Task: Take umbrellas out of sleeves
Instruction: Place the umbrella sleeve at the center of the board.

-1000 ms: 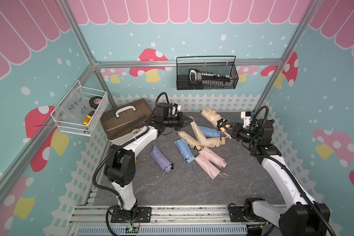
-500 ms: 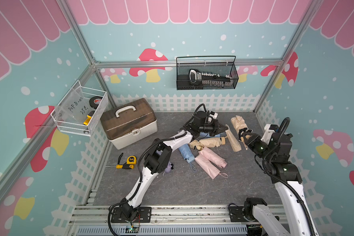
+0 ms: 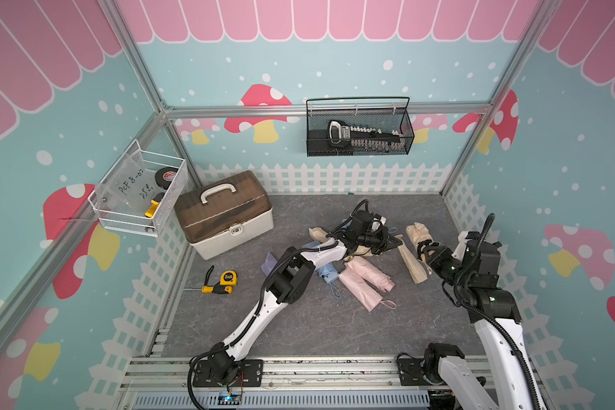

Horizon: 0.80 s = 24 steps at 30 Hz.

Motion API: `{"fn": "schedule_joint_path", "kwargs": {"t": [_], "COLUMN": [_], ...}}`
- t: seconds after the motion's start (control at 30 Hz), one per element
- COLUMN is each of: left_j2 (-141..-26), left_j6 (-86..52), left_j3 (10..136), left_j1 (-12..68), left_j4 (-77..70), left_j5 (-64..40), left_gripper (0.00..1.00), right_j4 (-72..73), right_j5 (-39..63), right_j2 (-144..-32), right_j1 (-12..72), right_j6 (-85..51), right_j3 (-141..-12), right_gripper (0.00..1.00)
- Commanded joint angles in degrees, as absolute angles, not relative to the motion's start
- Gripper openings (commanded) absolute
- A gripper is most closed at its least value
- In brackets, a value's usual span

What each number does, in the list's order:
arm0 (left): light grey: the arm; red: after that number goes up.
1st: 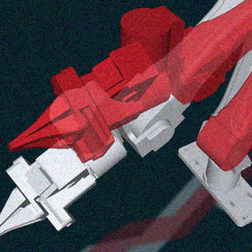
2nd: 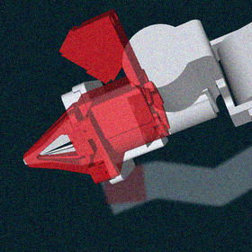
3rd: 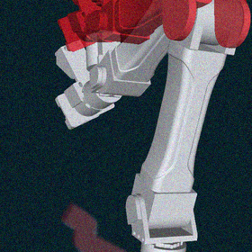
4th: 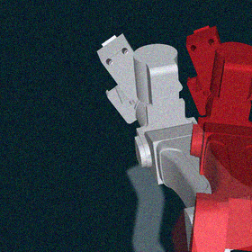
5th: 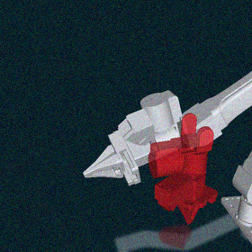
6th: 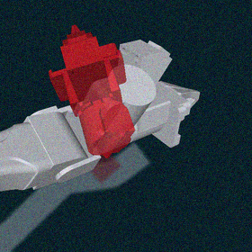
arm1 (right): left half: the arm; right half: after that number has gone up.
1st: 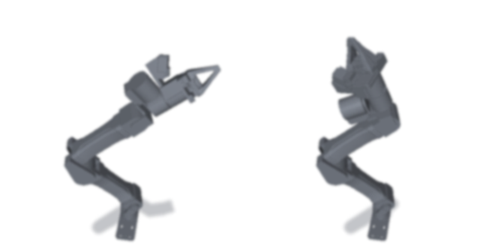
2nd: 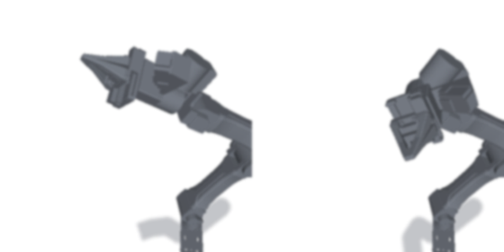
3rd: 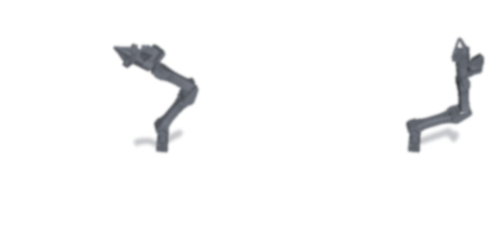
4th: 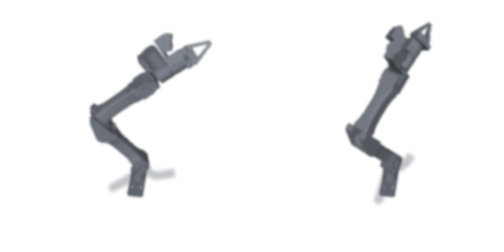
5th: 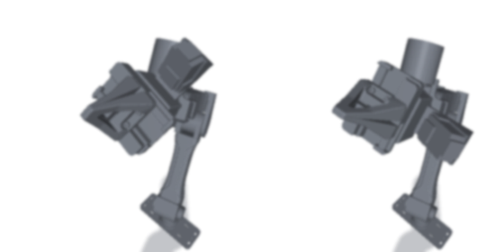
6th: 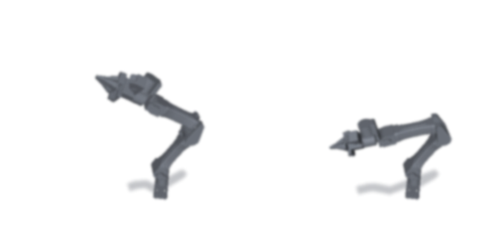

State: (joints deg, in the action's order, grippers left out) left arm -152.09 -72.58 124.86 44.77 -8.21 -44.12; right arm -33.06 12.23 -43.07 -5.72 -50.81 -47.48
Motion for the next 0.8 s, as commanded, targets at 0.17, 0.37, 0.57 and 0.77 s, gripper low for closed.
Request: {"fn": "schedule_joint_path", "kwargs": {"t": [0.17,0.37,0.57,0.77], "left_j2": [-155.31,-154.19,-152.85,-150.79], "left_j6": [-66.49,-62.6,-62.01,-61.61], "left_j3": [131.38,132.02,131.51,130.03], "left_j1": [45.09,44.24,43.16,42.63], "left_j4": [5.09,11.62,12.14,11.98], "left_j5": [-41.56,-40.34,-40.54,-41.39], "left_gripper": [0.14,0.53,0.75,0.79], "right_j4": [-29.97,-28.29,-25.77,-21.96], "right_j5": [15.8,17.59,18.9,19.84], "right_j2": [-41.06,-40.99,-41.85,-44.05], "right_j1": [-8.56,-11.13,-11.96,-12.21], "right_j6": [-50.34,-50.36,-51.04,-51.86], "right_j3": [-43.77,-41.7,-38.91,-35.6], "right_gripper": [0.0,0.0,0.0,0.0]}}
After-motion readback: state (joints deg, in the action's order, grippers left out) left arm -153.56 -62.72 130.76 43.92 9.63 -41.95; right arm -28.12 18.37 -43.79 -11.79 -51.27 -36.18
